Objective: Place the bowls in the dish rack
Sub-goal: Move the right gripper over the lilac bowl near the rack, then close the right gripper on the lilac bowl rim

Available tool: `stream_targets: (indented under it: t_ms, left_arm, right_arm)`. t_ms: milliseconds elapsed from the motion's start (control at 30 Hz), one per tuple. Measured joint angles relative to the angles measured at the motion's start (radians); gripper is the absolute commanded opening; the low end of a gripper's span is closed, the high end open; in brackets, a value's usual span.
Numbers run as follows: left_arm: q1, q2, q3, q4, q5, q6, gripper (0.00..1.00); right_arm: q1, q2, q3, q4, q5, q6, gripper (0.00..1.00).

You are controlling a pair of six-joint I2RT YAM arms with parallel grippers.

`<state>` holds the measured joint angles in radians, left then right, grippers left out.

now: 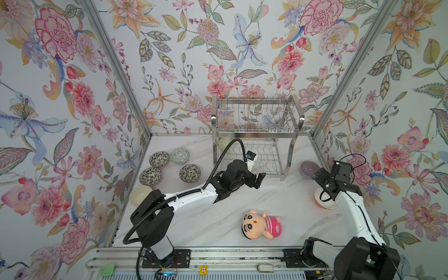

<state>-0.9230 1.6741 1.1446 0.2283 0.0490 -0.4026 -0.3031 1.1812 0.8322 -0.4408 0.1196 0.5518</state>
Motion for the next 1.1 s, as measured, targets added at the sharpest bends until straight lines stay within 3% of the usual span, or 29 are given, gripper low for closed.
stream_targets:
  t_ms: [67,433,633,1100]
  left_arm:
    - [-0.001,0.023,0.026,-0.01,0.0,0.006,0.99]
    - [-0.001,0.136,0.192,-0.044,0.001,0.059,0.99]
    - [-0.001,0.153,0.2,-0.06,0.0,0.089,0.99]
    - [-0.001,0.196,0.241,-0.1,-0.007,0.119,0.99]
  right_arm:
    - [-0.02,0.076,0.023,0.016,-0.024,-0.022,1.0]
    - [-0.039,0.306,0.215,0.092,-0.064,-0.127,0.75]
    - [-0.052,0.42,0.258,0.121,-0.095,-0.147,0.68]
    - [-0.052,0.594,0.328,0.17,-0.143,-0.161,0.31]
